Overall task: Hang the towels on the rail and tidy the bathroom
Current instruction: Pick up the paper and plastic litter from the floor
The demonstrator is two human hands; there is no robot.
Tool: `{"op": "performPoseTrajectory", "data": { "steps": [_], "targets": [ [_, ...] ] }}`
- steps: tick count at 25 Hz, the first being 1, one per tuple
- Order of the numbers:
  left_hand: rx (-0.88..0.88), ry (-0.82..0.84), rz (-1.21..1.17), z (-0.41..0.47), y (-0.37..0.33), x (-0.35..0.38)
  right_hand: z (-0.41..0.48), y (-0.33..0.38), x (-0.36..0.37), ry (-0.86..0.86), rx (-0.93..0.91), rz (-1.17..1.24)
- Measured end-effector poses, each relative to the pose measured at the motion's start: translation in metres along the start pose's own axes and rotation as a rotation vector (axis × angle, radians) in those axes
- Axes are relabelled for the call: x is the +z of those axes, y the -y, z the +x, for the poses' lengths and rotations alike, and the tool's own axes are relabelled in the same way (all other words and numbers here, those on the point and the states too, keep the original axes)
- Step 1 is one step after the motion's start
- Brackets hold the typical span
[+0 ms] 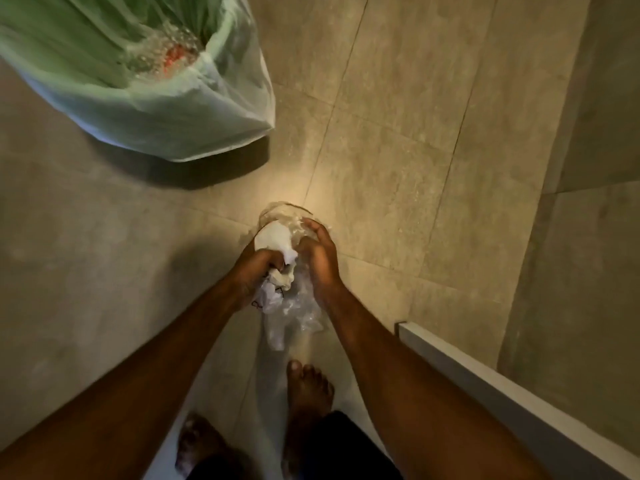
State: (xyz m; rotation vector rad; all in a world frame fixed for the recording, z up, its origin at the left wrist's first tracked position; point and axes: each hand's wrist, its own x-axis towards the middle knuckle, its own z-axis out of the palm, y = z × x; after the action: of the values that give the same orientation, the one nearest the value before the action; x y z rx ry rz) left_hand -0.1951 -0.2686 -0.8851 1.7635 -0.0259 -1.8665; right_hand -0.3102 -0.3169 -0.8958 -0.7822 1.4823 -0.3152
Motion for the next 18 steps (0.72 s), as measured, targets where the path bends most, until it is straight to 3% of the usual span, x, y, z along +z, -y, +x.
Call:
{"op": "performPoseTrajectory", "data": {
  "steps": [2, 3, 5, 7, 9, 11, 13, 14, 16, 18],
  "targets": [
    [-0.089, 0.022, -0.285, -0.048, -0.005, -0.009, -0.046, 0.02, 0.008, 0.247, -0.024, -0.083],
    [-0.109, 0.086, -0.456, -0.074, -0.008, -0.01, -0.072, 0.026, 0.014, 0.293, -0.077, -0.197],
    [-0.087, 0.206, -0.724, -0.128, -0.03, -0.009, -0.113, 0.052, 0.02, 0.201, -0.177, -0.341],
    [-0.032, 0.235, -0.827, -0.176, -0.056, -0.008, -0.146, 0.084, 0.016, 0.189, -0.264, -0.308],
    [-0.003, 0.221, -0.713, -0.222, -0.09, -0.008, -0.172, 0.131, 0.007, 0.247, -0.318, -0.357],
    [0.003, 0.219, -0.434, -0.261, -0.124, -0.011, -0.191, 0.181, 0.003, 0.238, -0.359, -0.48],
    [0.096, 0.125, -0.044, -0.288, -0.156, -0.019, -0.209, 0.217, 0.004, 0.079, -0.412, -0.582],
    [0.183, -0.005, 0.067, -0.298, -0.175, -0.027, -0.214, 0.235, 0.006, -0.017, -0.42, -0.578],
    [0.339, -0.265, 0.017, -0.304, -0.211, -0.05, -0.215, 0.27, 0.011, -0.121, -0.354, -0.417],
    [0.378, -0.392, -0.151, -0.296, -0.239, -0.079, -0.201, 0.302, 0.024, -0.132, -0.339, -0.201]
  ]
}}
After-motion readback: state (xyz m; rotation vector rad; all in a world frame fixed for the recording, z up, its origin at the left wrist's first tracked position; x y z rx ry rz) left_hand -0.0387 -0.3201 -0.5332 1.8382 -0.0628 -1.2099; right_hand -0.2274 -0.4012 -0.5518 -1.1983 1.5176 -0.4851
